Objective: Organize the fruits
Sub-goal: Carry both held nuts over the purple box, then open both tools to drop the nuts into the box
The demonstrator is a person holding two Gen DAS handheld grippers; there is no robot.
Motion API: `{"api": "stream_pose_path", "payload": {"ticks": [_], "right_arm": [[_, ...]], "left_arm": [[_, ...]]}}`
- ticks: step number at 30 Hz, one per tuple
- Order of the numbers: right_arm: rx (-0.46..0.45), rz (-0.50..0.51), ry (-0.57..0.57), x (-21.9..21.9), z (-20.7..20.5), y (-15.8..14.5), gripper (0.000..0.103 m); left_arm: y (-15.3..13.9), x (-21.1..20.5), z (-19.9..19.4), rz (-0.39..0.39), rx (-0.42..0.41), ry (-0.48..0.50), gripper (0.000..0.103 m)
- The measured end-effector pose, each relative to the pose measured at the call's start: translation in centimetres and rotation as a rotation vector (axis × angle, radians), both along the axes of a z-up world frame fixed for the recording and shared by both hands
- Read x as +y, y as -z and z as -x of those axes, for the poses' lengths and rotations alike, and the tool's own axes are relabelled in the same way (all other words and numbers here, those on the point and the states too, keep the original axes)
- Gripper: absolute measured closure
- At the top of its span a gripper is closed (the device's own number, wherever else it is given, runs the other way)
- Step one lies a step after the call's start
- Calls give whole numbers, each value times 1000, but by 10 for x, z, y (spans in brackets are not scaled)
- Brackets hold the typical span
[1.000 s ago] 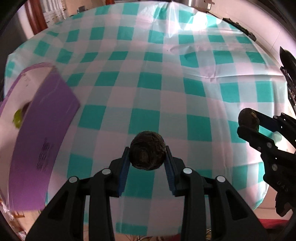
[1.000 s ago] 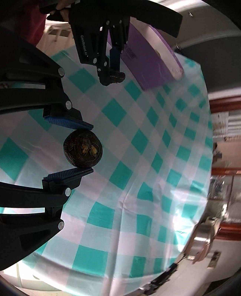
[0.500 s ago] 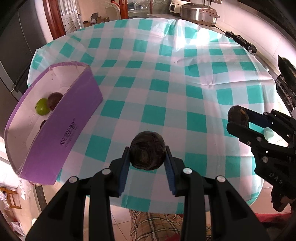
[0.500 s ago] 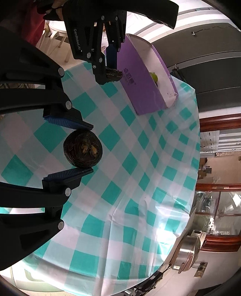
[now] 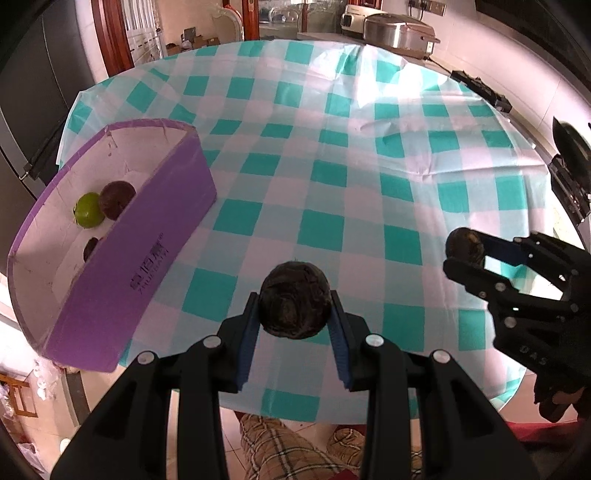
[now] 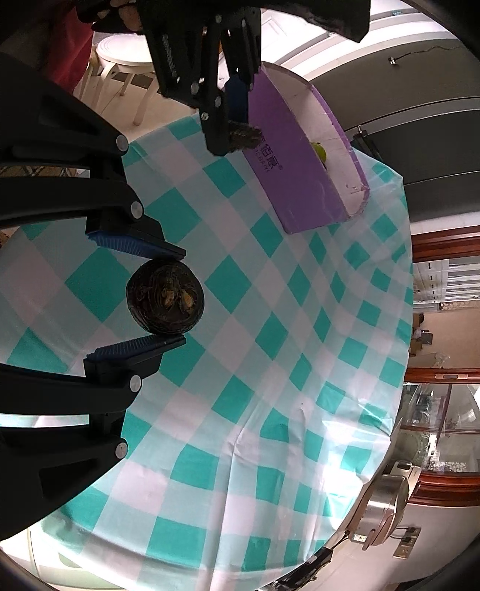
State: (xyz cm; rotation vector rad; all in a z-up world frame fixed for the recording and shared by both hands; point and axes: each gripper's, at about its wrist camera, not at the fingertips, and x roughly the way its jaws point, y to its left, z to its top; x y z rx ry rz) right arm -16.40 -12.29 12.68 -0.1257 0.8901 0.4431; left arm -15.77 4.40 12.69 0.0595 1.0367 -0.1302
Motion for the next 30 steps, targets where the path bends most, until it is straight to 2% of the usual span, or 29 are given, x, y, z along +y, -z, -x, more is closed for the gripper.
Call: {"api": "stream_pose_path", "payload": {"ticks": [6, 10, 13, 17, 21, 23, 27, 30], "right_arm": [[33, -27, 31, 26, -27, 2, 63], [56, -69, 61, 53, -53, -5, 63], [60, -97, 60, 77, -71, -13, 63], [55, -114, 17, 121, -96, -29, 63], [40, -125, -33, 166, -119, -44, 63], [31, -123, -68, 192, -131, -51, 63], [52, -109, -103, 229, -149, -49, 63], [97, -78, -120, 254, -161, -37, 63]], "left_arm": [[-17, 29, -11, 12, -71, 70, 67], [-33, 66, -24, 19, -127, 87, 67], [-46, 100, -34, 35, -170, 60, 67], [-55, 160, -52, 73, -190, -38, 67], [-51, 226, -76, 109, -143, -160, 67], [-41, 260, -90, 126, -93, -219, 67], [-19, 295, -110, 115, -13, -248, 67], [-3, 307, -124, 91, 54, -224, 67]]}}
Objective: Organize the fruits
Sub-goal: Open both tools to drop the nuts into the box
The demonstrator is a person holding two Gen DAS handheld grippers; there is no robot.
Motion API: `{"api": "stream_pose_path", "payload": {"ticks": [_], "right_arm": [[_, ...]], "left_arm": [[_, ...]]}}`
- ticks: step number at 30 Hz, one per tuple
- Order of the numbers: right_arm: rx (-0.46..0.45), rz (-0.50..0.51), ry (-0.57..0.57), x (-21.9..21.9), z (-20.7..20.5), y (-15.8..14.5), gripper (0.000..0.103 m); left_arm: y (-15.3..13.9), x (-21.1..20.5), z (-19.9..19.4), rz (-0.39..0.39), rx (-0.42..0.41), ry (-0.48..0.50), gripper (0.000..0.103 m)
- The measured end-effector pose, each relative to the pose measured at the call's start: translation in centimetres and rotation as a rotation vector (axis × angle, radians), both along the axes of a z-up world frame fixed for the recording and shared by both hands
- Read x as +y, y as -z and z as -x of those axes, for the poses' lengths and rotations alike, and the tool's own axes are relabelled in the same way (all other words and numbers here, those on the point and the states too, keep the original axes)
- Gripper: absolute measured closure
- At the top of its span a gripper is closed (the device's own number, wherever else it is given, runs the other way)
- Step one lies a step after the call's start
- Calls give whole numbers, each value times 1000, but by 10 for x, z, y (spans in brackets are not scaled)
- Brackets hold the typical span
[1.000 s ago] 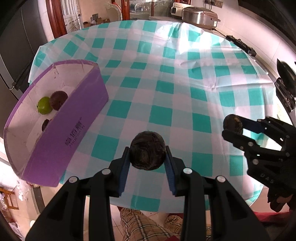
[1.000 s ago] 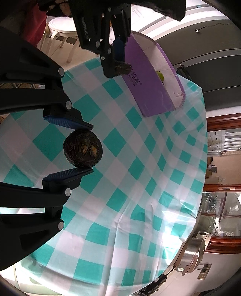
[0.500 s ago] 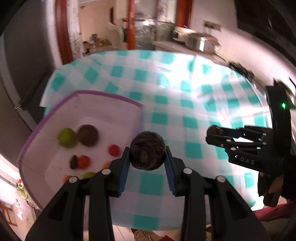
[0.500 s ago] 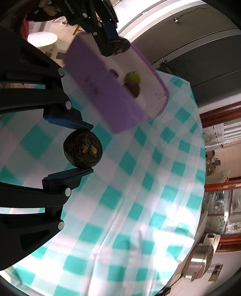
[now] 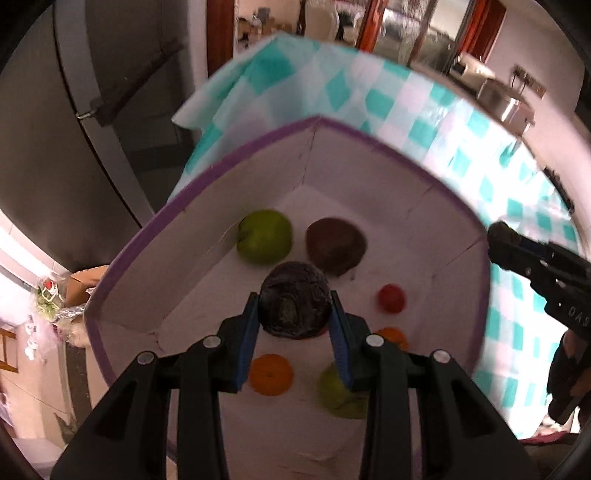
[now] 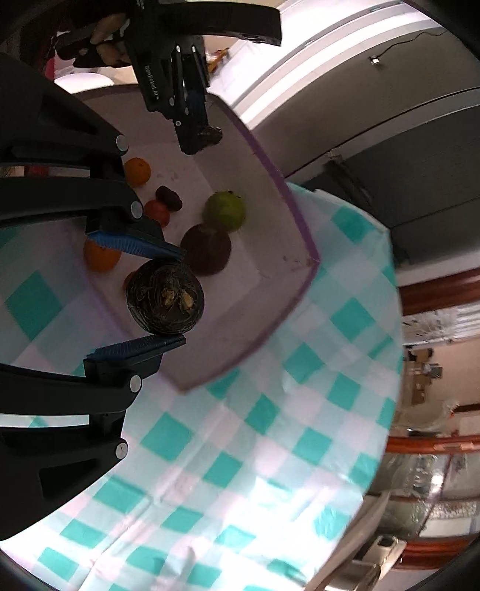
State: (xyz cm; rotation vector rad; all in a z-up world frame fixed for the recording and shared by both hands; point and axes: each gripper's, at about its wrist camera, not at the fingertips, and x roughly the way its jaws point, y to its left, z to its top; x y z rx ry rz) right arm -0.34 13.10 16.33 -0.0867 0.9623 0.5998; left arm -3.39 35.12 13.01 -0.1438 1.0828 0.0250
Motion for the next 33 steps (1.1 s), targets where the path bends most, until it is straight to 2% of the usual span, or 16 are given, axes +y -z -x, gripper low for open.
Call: {"api": "stream_pose_path", "payload": {"ticks": [3, 5, 10, 14, 22, 28, 29, 31, 33], "right_arm": [[61, 63, -21, 27, -18, 16, 63], [96, 115, -39, 40, -27, 26, 63], [216, 329, -106, 83, -54, 61, 63], [271, 449, -123, 98, -65, 84, 63], [327, 487, -96, 94, -72, 103, 63], [309, 483, -91, 95, -70, 101, 62], [305, 483, -88, 94, -70, 100, 61], [292, 473, -81, 93, -68, 97, 55], [270, 453, -79, 91, -64, 91, 40]], "left_arm": [[16, 6, -19, -54, 81, 30, 67], [26, 12, -30, -61, 133, 32, 66], [50, 23, -56, -89, 259, 46, 66], [60, 24, -71, -132, 310, 78, 66], [76, 30, -76, -109, 354, 84, 66], [77, 30, -82, -114, 357, 80, 65], [77, 30, -83, -116, 356, 77, 62], [78, 32, -83, -122, 349, 60, 56], [75, 36, -80, -126, 338, 41, 46]]}}
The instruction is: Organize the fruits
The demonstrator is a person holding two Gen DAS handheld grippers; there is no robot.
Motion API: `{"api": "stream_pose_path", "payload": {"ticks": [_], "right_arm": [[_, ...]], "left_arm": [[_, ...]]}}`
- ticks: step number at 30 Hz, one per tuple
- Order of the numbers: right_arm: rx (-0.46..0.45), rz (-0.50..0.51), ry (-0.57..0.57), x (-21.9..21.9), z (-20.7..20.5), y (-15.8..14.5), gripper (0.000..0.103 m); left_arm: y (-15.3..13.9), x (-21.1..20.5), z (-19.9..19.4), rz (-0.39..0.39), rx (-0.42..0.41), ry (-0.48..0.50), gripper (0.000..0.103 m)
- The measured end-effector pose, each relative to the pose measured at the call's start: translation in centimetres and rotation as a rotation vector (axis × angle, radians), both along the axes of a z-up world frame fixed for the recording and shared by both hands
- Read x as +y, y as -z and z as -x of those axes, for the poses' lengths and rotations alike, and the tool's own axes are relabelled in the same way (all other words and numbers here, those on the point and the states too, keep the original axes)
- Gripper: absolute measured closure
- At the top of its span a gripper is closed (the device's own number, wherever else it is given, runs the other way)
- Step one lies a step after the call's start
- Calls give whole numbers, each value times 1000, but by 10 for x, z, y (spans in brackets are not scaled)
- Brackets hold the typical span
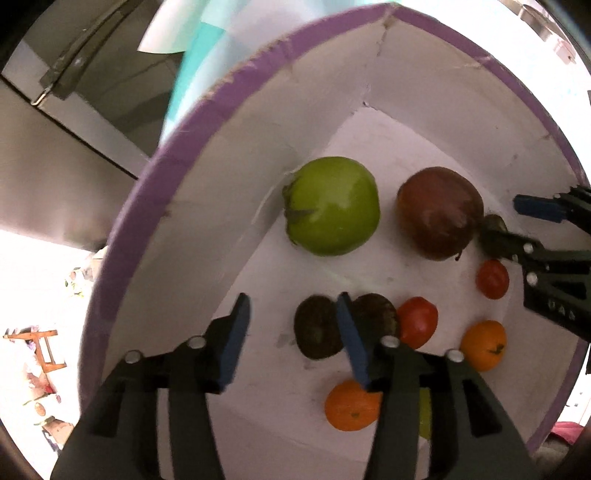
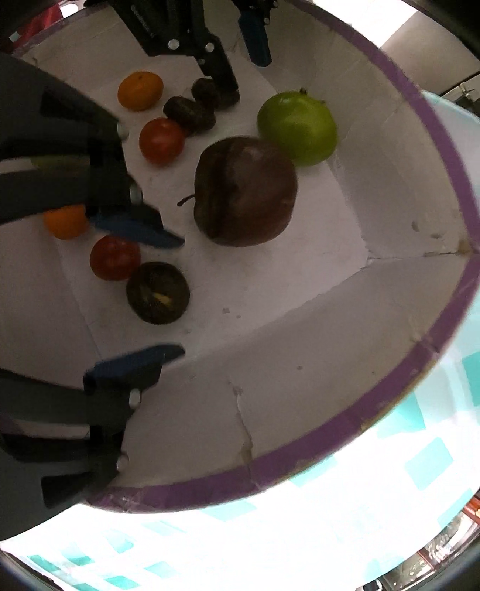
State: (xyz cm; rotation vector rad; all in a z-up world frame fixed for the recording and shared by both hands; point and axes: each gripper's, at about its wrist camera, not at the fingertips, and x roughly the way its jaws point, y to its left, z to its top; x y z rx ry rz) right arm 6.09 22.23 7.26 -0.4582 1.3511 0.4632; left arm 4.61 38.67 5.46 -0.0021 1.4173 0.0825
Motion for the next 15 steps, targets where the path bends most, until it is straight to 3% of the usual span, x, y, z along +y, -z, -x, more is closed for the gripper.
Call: {"api": "stream_pose_path", "payload": {"ticks": [4, 6, 7, 11, 15], "right_arm": [[-42, -37, -25, -8, 13, -14, 29], [-60, -58, -41, -10, 20, -23, 25], [-64, -67, -45, -11, 22, -28, 24], [-81, -107, -78, -12, 44, -48, 20], [-128, -161, -119, -15, 64, -68, 16]], "left_arm": [[-24, 3, 18, 34, -124, -52, 35], [-43, 3, 33, 80, -225, -77, 10], [-56, 1, 44, 101, -293, -85, 3], [-91, -15, 78, 76, -472, -68, 2], [-124, -13, 103, 77, -606, -166, 2]]}}
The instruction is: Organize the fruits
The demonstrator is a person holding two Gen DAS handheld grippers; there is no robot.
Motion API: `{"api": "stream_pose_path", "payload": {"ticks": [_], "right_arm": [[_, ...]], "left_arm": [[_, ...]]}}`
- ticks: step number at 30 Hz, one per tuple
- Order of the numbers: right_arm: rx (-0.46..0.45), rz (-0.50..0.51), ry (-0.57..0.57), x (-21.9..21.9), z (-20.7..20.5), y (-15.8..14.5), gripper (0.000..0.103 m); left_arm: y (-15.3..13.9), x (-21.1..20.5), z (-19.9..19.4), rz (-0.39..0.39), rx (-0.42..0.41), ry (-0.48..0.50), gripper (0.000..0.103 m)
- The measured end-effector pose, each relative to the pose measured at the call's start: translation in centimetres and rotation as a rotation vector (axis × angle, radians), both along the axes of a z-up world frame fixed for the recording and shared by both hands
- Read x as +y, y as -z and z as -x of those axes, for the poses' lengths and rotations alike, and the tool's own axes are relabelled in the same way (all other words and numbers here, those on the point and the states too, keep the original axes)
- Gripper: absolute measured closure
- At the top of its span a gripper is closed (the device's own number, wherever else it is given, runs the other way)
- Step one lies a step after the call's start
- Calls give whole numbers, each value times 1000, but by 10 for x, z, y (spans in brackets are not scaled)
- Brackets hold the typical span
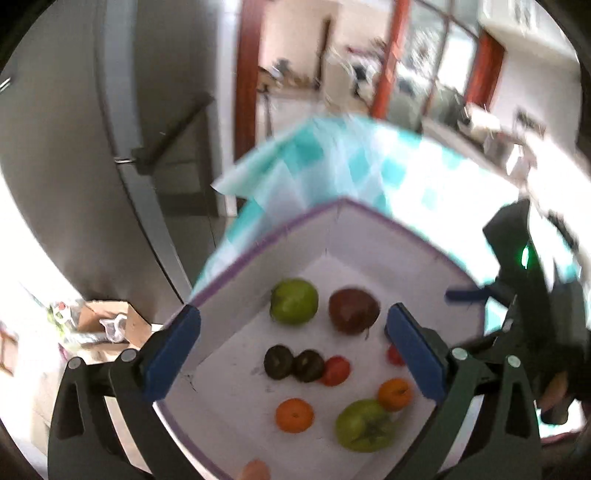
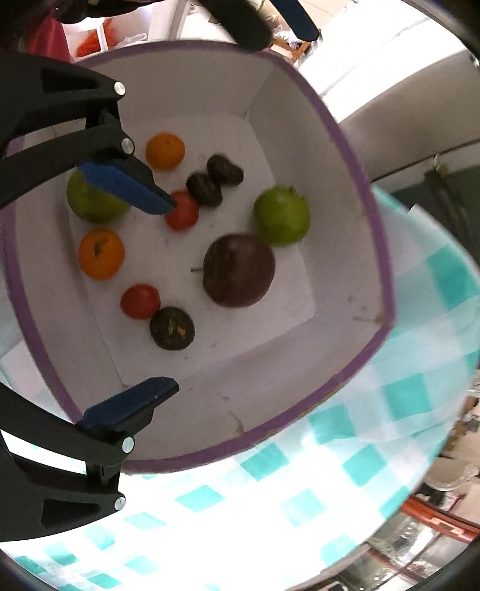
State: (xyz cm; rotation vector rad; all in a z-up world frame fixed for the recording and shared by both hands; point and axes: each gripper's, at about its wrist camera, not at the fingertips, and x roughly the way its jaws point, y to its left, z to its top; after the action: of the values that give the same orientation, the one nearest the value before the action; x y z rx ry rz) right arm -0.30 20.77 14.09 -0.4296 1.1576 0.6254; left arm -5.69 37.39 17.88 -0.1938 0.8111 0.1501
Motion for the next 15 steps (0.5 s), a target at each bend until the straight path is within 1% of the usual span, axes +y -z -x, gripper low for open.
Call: {"api": "stream_pose_path", "payload": {"ticks": [1, 2, 3, 4, 6, 10, 12, 15], "right_arm": [[-11, -5, -5, -1, 6, -3, 16], [-17, -3, -4, -1, 8, -5, 16], [-20, 2, 0, 0, 5, -7, 16], [-20, 11, 13, 2, 4, -8, 16], [-4, 2, 36, 4, -5, -10, 16], [31, -40, 83, -1, -7, -13, 16], [27, -43, 92, 1, -5, -8, 16], [28, -41, 100, 4, -3, -8, 16]], "left_arm": [[-4, 2, 4, 9, -5, -58, 2], [-4, 5, 5, 10, 12, -121, 2], [-4, 6, 3, 14, 37, -154, 2], [1, 10, 1, 34, 86, -173, 2], [11, 12, -1, 62, 158, -153, 2], [33, 10, -3, 46, 270, -97, 2], [39, 9, -6, 42, 298, -75, 2], [46, 10, -3, 36, 313, -58, 2]]}}
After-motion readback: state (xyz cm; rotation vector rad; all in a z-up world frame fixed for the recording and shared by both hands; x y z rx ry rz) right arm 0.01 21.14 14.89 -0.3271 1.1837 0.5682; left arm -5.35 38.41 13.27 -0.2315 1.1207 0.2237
